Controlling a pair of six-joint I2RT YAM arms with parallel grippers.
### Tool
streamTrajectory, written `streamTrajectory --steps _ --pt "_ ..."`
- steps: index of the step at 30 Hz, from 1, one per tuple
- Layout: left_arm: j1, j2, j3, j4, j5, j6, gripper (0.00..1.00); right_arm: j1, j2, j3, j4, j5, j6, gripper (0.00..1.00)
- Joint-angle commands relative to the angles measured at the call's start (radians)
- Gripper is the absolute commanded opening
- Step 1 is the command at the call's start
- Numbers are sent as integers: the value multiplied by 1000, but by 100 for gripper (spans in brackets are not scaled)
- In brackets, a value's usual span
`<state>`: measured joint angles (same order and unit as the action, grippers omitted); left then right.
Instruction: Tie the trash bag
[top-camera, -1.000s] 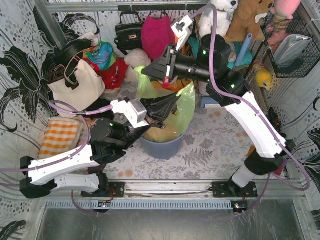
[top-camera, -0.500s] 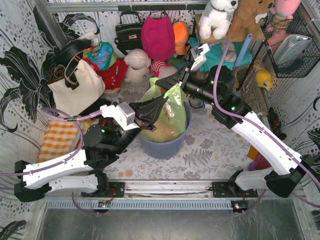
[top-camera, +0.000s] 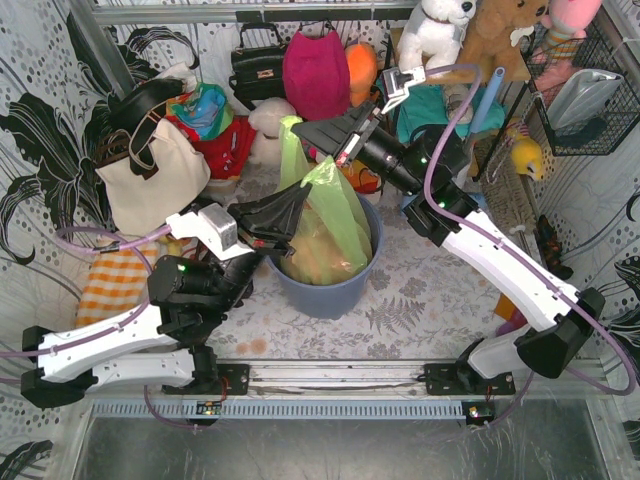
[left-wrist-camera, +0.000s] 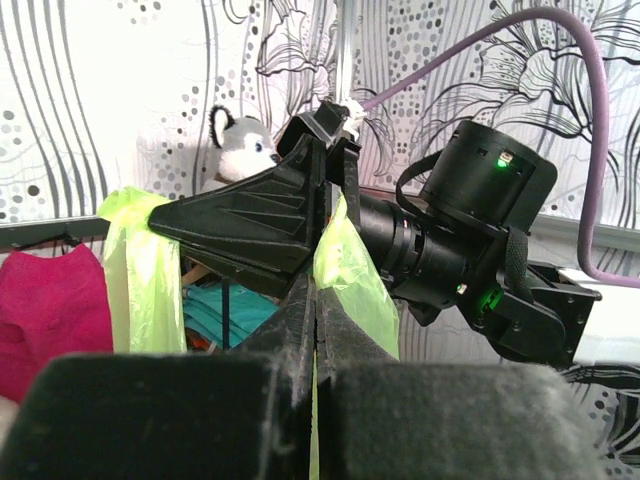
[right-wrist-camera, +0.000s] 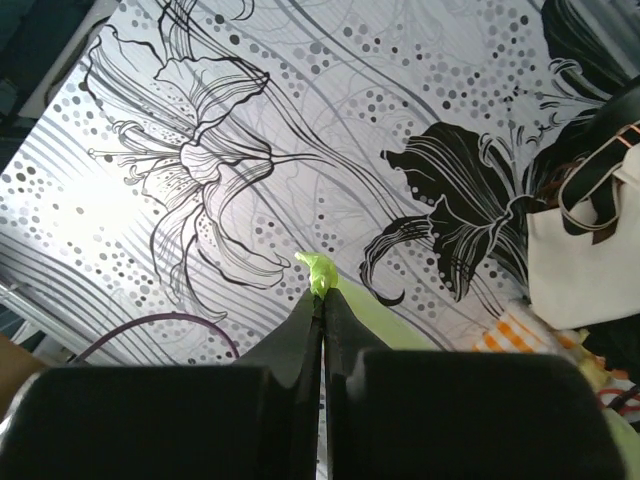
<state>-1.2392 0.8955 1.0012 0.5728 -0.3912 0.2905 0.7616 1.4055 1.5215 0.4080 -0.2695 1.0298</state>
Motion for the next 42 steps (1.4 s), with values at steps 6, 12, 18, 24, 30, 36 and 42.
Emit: streamTrajectory --steps 6,12,18,24,30,36,42 --pt "-3 1 -25 126 -151 83 0 5 -3 -44 128 -47 88 0" --pt "3 31 -17 167 -212 128 0 10 -88 -148 142 -15 11 0" --pt "4 -6 -58 224 -249 122 0 10 -158 -243 204 6 -107 0" --pt "4 -58 -80 209 -187 89 0 10 -161 -219 231 -10 -190 0" --pt "4 -46 1 47 -27 65 0 10 -46 -28 184 -114 -207 0" --pt "4 -11 73 -82 12 75 0 11 -8 41 136 -152 -205 0" --pt "4 12 71 -70 -65 99 0 12 -45 -6 104 -140 -206 0"
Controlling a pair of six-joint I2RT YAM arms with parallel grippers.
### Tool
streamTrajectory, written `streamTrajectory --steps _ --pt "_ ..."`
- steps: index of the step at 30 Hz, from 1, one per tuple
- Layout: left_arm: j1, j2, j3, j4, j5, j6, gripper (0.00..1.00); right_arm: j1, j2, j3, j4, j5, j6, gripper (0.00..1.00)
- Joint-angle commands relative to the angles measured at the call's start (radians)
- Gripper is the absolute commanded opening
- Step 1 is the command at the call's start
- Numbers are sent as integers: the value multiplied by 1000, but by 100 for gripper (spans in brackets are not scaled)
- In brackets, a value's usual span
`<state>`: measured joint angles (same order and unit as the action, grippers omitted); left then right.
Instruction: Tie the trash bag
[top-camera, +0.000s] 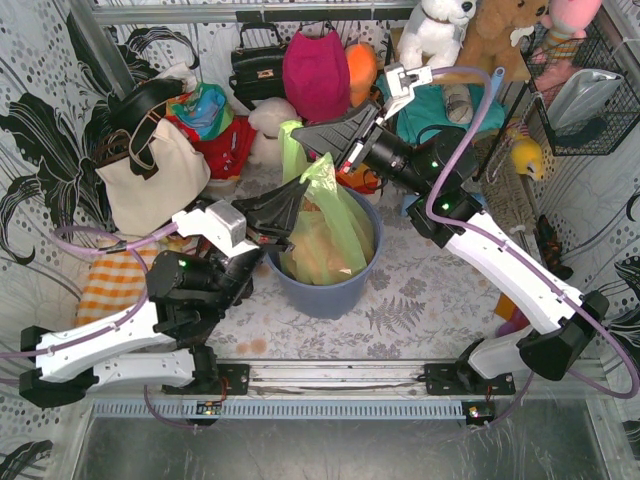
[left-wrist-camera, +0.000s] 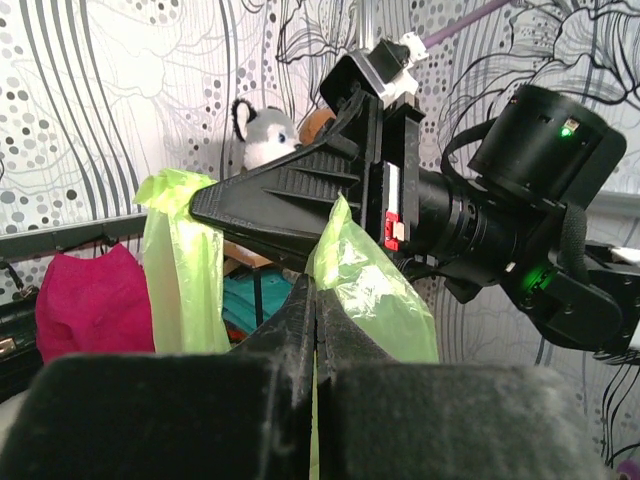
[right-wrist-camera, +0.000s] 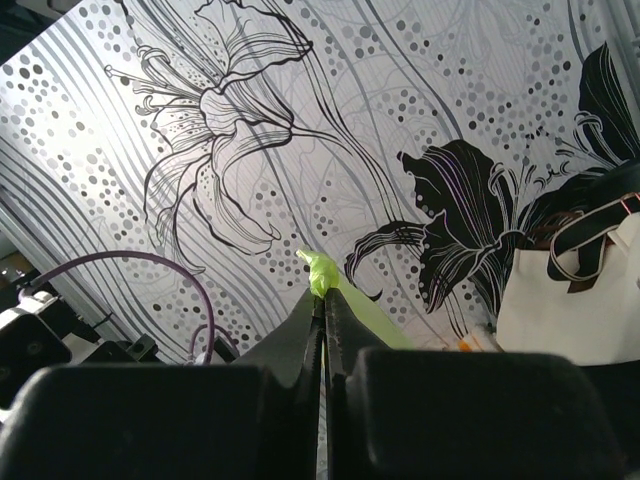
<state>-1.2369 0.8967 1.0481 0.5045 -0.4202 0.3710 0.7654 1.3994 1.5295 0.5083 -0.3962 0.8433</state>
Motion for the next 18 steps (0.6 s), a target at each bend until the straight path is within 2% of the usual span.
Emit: streamTrajectory --steps 1,9,12,18 --pt "2 16 27 -1 -47 21 0 9 -44 -22 5 -12 -19 0" --pt "2 14 9 60 -107 43 0 13 -131 -138 22 73 -67 0" --pt "2 1 -6 83 -125 46 0 15 -175 -218 82 115 -70 0" --pt "2 -30 -36 149 -187 52 0 15 -224 -332 230 104 -93 0"
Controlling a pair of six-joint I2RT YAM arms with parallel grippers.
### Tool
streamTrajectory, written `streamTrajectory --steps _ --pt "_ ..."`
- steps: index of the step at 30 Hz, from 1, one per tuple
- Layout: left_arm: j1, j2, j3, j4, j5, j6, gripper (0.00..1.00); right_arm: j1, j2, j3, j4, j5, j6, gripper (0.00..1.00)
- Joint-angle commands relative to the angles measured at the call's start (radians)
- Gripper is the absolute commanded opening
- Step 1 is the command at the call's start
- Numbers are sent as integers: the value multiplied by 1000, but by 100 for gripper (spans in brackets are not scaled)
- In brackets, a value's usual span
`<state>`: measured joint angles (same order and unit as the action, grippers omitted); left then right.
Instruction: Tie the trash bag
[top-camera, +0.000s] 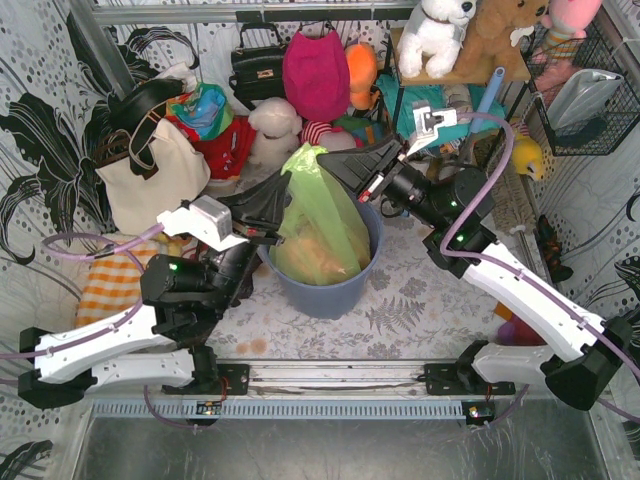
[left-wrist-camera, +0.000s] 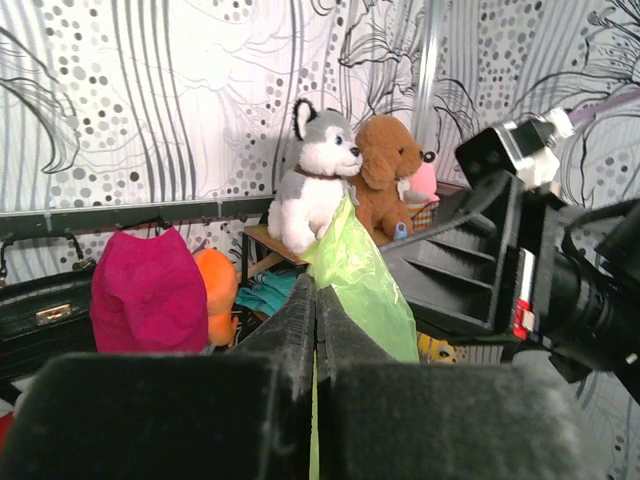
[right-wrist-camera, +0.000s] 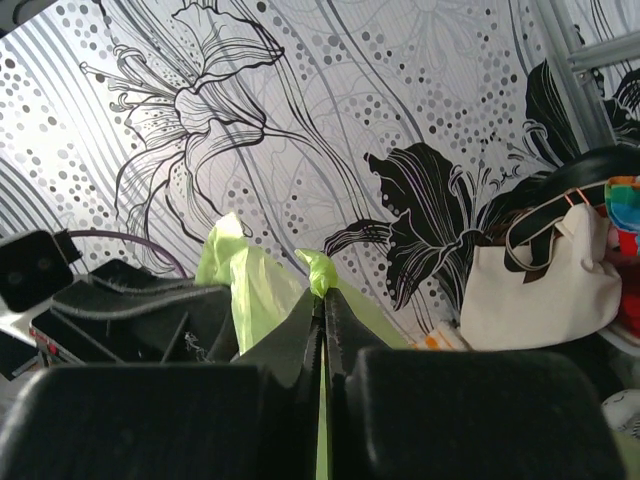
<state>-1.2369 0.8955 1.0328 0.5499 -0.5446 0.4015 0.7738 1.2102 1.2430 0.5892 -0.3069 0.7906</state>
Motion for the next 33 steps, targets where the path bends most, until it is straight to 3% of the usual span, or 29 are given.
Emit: streamTrajectory --steps 1,12,21,25,33 --pt "1 -33 -24 109 -66 22 0 7 -40 -55 160 9 -49 0" --pt "2 -48 -30 93 -91 0 0 7 -71 -121 290 -179 -165 0" --pt "2 -32 6 28 -97 -12 0 14 -104 -62 22 -380 -315 0" --pt "2 -30 13 3 -106 -24 0 23 -124 -43 -144 -382 -378 0" --pt "2 -23 21 -10 -155 -42 0 30 -178 -48 -318 -377 -462 0"
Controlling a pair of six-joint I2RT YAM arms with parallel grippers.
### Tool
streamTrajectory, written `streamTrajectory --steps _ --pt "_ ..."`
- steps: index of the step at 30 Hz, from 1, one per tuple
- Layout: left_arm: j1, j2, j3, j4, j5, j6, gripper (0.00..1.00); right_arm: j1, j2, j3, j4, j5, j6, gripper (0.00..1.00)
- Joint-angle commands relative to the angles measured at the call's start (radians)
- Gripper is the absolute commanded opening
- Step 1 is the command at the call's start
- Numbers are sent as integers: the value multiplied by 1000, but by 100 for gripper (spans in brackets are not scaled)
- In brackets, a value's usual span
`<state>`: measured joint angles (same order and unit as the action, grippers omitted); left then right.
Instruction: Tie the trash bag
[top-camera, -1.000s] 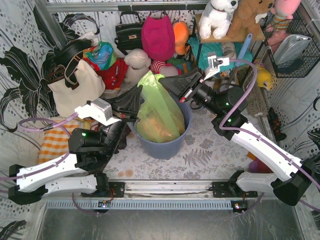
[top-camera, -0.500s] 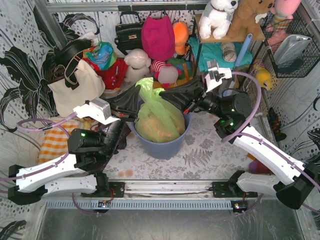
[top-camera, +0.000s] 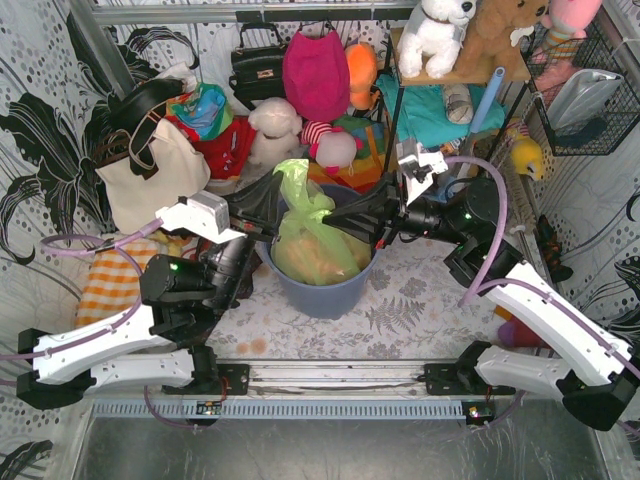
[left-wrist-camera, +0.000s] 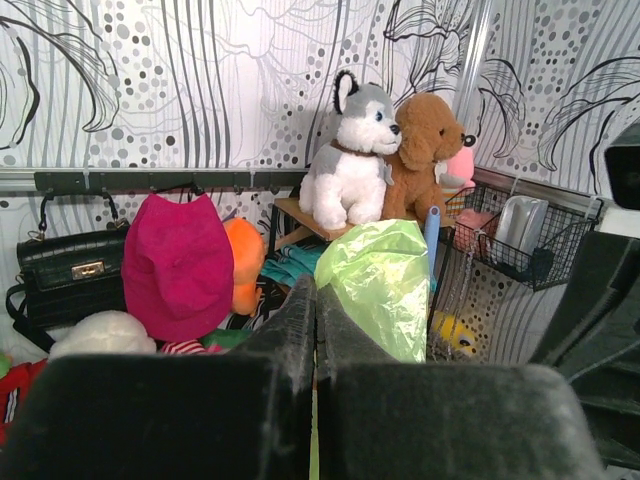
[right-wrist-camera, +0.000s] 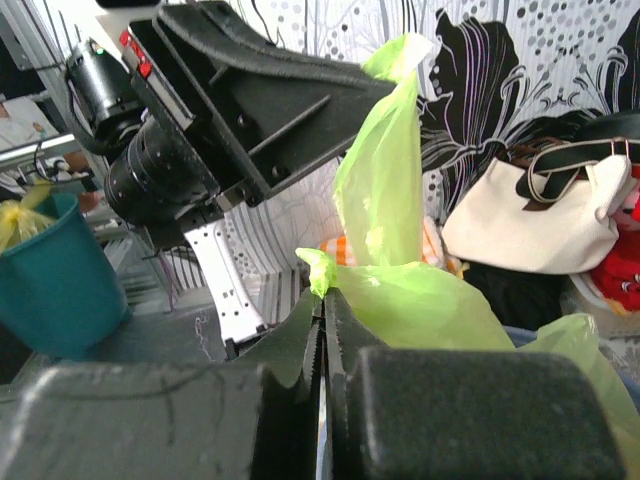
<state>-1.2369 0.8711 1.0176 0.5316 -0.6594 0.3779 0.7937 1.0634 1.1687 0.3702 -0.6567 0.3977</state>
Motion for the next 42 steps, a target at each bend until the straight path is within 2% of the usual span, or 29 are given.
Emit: streamTrajectory --steps 1,10,16,23,33,42 --pt "2 2 38 6 -41 -21 0 10 -32 29 -115 -27 -75 0" --pt "2 25 77 -41 -39 -40 0 74 12 124 -302 -13 -171 0" --pt "2 34 105 -94 -30 -64 0 160 58 221 -499 193 -213 0" --pt "2 39 129 -178 13 -97 0 262 100 269 -635 505 -150 0" --pt "2 27 148 -276 149 -127 0 327 145 294 -669 798 -71 0" --pt "2 25 142 -306 150 -137 0 425 163 265 -633 1064 32 0"
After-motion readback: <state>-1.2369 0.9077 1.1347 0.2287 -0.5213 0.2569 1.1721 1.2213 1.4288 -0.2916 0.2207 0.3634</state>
